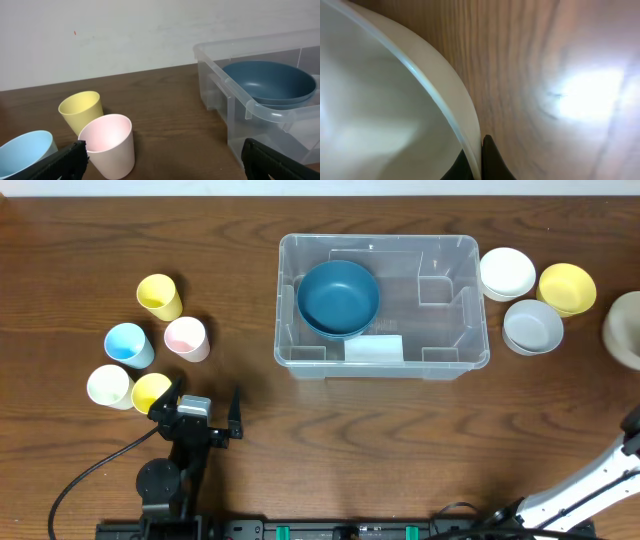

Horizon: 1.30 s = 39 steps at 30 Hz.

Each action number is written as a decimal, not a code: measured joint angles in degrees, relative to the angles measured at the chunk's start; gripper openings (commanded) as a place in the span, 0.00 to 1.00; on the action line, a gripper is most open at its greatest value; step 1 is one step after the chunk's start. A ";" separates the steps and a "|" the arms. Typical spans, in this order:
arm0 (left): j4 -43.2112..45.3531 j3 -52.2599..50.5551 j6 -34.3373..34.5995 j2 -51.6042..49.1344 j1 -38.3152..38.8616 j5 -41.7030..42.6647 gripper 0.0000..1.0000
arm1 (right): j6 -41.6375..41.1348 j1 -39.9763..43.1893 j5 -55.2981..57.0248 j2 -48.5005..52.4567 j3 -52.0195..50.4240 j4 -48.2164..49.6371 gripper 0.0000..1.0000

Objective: Pack container
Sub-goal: 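Grasp the beige bowl rim at the right edge with the right gripper, then lift the beige bowl and stack it onto the teal bowls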

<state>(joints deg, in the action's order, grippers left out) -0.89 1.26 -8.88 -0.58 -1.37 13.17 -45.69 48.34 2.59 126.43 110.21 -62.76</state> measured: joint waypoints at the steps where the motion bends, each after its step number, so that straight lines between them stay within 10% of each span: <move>1: 0.02 0.00 0.00 0.00 0.00 0.00 0.98 | -0.39 0.37 0.33 -2.10 0.00 0.00 0.01; 10: 0.00 0.00 0.00 0.00 0.00 0.00 0.98 | -2.25 -1.95 -5.09 -23.91 3.74 8.87 0.01; 16: 0.02 0.00 0.00 0.00 0.00 0.00 0.98 | 5.05 -21.53 -13.84 -32.57 5.25 11.06 0.01; 25: -0.02 0.00 0.00 0.00 0.00 0.00 0.98 | 18.01 -52.06 -14.82 -22.38 5.01 7.43 0.01; 39: 0.00 0.00 0.00 0.00 0.00 0.00 0.98 | 21.44 -66.45 -14.36 -6.03 4.72 1.66 0.01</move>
<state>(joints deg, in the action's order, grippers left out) -0.89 1.26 -8.88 -0.58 -1.37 13.17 -24.25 -18.11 -11.77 120.40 114.93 -61.10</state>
